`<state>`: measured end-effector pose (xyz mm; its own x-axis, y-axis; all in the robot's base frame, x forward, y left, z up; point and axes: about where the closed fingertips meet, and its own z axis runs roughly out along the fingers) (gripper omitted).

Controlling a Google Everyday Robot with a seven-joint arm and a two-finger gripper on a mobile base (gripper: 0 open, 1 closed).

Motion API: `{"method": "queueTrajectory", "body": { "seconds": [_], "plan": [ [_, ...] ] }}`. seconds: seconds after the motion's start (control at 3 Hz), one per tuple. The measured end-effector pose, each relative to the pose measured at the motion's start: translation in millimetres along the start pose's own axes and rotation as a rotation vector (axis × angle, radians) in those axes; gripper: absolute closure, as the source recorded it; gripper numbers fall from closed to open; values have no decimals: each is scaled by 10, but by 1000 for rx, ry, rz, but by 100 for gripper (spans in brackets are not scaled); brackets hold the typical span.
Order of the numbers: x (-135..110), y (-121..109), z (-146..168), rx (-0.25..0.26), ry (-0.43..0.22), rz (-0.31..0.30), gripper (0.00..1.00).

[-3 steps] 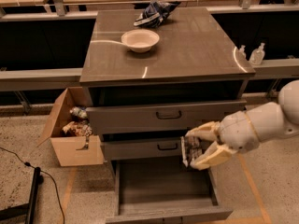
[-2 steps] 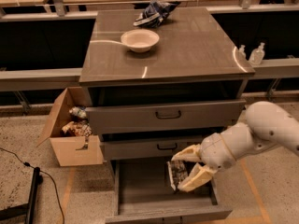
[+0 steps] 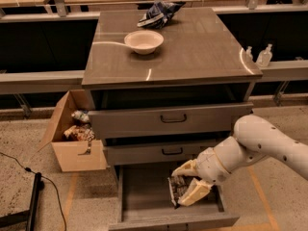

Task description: Place rxbar chocolate into bottom drawer

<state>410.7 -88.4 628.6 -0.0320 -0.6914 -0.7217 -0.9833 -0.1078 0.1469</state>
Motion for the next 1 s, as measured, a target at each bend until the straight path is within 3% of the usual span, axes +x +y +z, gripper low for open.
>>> {"method": "queueTrajectory", "body": {
  "seconds": [0.33,0.67,1.0],
  "plan": [
    [100,-9,28,62,18,32,100],
    [879,34,151,194,83,174,100],
    [1692,-228,288,324,137,295,100]
  ]
}}
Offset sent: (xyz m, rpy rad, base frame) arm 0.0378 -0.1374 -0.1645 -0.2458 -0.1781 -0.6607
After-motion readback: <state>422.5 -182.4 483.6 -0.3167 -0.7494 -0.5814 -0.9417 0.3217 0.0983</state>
